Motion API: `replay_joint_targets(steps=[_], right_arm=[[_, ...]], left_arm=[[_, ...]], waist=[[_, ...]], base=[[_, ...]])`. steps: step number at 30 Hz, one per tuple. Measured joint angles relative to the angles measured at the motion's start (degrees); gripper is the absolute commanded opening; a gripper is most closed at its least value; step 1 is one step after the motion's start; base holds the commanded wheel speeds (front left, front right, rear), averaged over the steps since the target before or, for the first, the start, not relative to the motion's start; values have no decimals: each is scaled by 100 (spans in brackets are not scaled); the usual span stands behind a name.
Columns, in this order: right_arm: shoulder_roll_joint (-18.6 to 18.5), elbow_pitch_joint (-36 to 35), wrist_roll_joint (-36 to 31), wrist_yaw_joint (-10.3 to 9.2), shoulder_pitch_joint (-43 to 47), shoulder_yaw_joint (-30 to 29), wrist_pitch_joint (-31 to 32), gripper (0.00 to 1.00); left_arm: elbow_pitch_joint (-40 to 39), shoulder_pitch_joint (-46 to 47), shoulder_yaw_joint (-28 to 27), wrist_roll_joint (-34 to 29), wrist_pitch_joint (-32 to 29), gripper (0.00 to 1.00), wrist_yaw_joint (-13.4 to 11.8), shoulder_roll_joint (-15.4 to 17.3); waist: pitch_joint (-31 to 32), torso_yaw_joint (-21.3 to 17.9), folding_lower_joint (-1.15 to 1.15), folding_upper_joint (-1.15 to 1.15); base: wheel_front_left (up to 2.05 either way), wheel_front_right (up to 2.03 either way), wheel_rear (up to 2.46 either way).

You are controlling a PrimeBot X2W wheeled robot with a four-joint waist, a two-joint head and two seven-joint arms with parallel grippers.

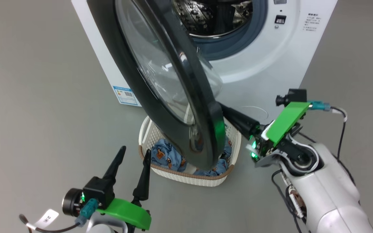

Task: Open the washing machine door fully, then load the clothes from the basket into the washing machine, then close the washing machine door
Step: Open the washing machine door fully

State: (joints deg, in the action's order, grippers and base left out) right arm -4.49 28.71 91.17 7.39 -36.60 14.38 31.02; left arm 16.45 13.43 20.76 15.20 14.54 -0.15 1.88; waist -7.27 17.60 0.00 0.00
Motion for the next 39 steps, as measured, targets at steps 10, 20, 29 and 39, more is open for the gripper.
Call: replay_joint_targets(steps=[10, 20, 29, 39], right_arm=[[0, 24, 622, 0, 275, 866, -530, 0], [7, 138, 896, 0, 275, 1148, -804, 0], [-81, -7, 1015, 0, 283, 1201, -1132, 0], [-635, -1107, 886, 0, 836, 813, -2107, 34]], left_arm=[[127, -151, 22, -103, 0, 100, 98, 9], [178, -211, 12, -112, 0, 100, 143, 12], [178, -263, -8, -152, 0, 100, 145, 13], [176, -262, -63, -152, 0, 100, 145, 13]], waist=[[352, 107, 0, 0], [473, 55, 0, 0], [467, -45, 0, 0], [456, -205, 0, 0]], base=[[0, 0, 0], [0, 0, 0], [0, 0, 0], [0, 0, 0]])
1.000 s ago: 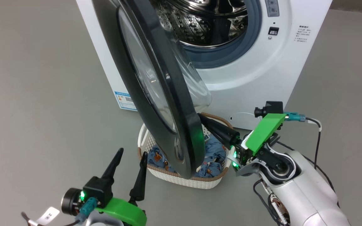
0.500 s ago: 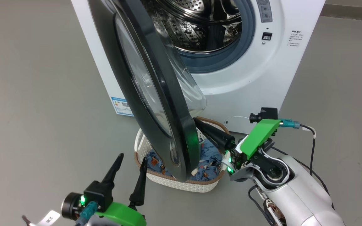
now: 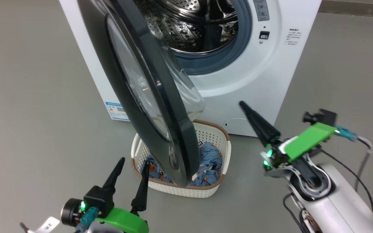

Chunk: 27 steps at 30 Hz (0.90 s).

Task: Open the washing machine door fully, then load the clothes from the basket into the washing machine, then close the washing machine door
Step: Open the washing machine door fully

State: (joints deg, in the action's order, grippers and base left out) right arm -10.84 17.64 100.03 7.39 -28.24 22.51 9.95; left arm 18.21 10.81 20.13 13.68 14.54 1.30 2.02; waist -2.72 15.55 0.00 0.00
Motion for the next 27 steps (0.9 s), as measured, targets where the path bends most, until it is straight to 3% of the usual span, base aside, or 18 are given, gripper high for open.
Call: replay_joint_targets(steps=[1, 2, 3, 10, 17, 24, 27], right_arm=[[-38, -132, -57, 0, 117, -67, -132, 47], [-86, -257, -97, 0, 250, -110, -275, 81], [-137, -377, -197, 0, 399, -123, -445, 100], [-244, -894, -554, 0, 1551, -313, -1386, 100], [-385, -916, -1244, 0, 2179, -537, -2167, 100], [-442, -632, -2759, 0, 2557, -1359, -2420, 100], [-376, -532, -3907, 0, 2715, -1978, -2425, 100]], left_arm=[[0, 0, -11, 0, 0, 100, 0, 1], [0, 0, -20, 0, 0, 100, 0, 0], [0, 0, -25, 0, 0, 100, 0, 0], [1, 1, -100, -2, 0, 100, 0, 1], [2, 0, -215, -46, 0, 100, 5, 0], [4, -1, -358, -54, 0, 100, 77, -1], [4, -3, -425, -55, 0, 100, 98, 0]], waist=[[4, -23, 0, 0], [10, -47, 0, 0], [20, -70, 0, 0], [67, -227, 0, 0], [106, -416, 0, 0], [191, -534, 0, 0], [233, -561, 0, 0]], base=[[0, 0, 0], [0, 0, 0], [0, 0, 0], [0, 0, 0], [0, 0, 0], [0, 0, 0], [0, 0, 0]])
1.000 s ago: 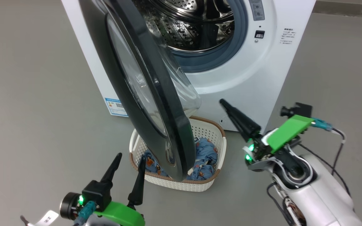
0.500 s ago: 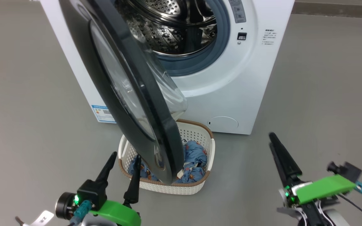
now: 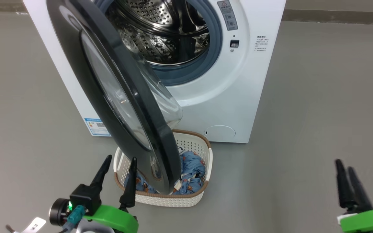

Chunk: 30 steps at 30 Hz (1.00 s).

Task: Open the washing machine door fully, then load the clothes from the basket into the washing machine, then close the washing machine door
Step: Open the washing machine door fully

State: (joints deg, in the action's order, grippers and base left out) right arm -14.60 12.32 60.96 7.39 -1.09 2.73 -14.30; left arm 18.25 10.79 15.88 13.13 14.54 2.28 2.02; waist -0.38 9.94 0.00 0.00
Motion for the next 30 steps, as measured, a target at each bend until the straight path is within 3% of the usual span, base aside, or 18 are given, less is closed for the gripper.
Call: replay_joint_targets(steps=[4, 5, 10, 14, 17, 30], right_arm=[[260, -26, -1617, 0, 197, -880, -1, 100], [433, -115, -2328, 0, 282, -1201, -1, 100], [737, -591, -3737, 1, 414, -1688, 44, 100], [984, -1082, -4612, 1, 543, -1737, 288, 100], [1104, -1287, -4993, 1, 663, -1593, 435, 100], [1228, -1325, -5239, 1, 955, -1162, 505, 100]], left_arm=[[0, -5, -78, -5, 0, 100, 9, 0], [1, -8, -97, -8, 0, 100, 13, 0], [2, -32, -137, -47, 0, 100, 58, 0], [10, -122, -162, -49, 0, 100, 59, 1], [29, -140, -162, -51, 0, 100, 88, 1], [33, -145, -154, -88, 0, 100, 96, 2]], waist=[[53, -18, 0, 0], [72, -22, 0, 0], [90, -34, 0, 0], [110, -35, 0, 0], [124, -30, 0, 0], [163, -27, 0, 0]], base=[[0, 0, 0], [0, 0, 0], [0, 0, 0], [0, 0, 0], [0, 0, 0], [0, 0, 0]])
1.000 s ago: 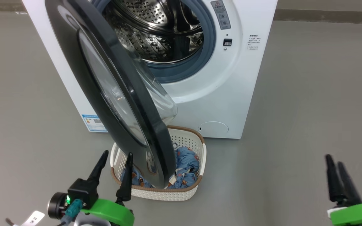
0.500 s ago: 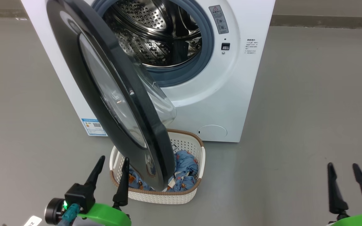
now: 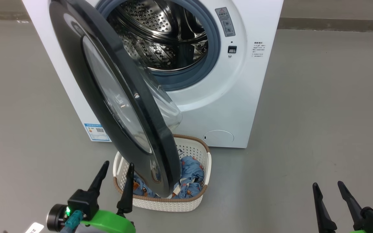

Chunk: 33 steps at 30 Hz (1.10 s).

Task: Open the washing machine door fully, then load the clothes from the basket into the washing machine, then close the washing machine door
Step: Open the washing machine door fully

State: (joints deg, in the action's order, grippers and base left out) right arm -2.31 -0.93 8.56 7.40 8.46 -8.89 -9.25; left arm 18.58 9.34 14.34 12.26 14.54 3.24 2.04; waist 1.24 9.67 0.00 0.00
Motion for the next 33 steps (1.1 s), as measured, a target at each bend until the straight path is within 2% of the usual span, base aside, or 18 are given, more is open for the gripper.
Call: replay_joint_targets(steps=[20, 21, 22, 33], right_arm=[[2, 99, 13, 0, 10, 57, -96, 100], [2, 99, 13, 0, 10, 58, -96, 100], [2, 100, 13, 0, 10, 58, -97, 100], [2, 122, 11, 0, 9, 79, -97, 100]], left_arm=[[41, -59, 0, -9, 0, 100, -2, 0], [45, -59, 1, -9, 0, 29, -1, 0], [73, -58, 8, -4, 0, 0, 1, 0], [151, -56, 16, 2, 0, 0, -3, 0]], waist=[[8, -9, 0, 0], [7, -8, 0, 0], [6, -7, 0, 0], [-23, -32, 0, 0]], base=[[0, 0, 0], [0, 0, 0], [0, 0, 0], [0, 0, 0]])
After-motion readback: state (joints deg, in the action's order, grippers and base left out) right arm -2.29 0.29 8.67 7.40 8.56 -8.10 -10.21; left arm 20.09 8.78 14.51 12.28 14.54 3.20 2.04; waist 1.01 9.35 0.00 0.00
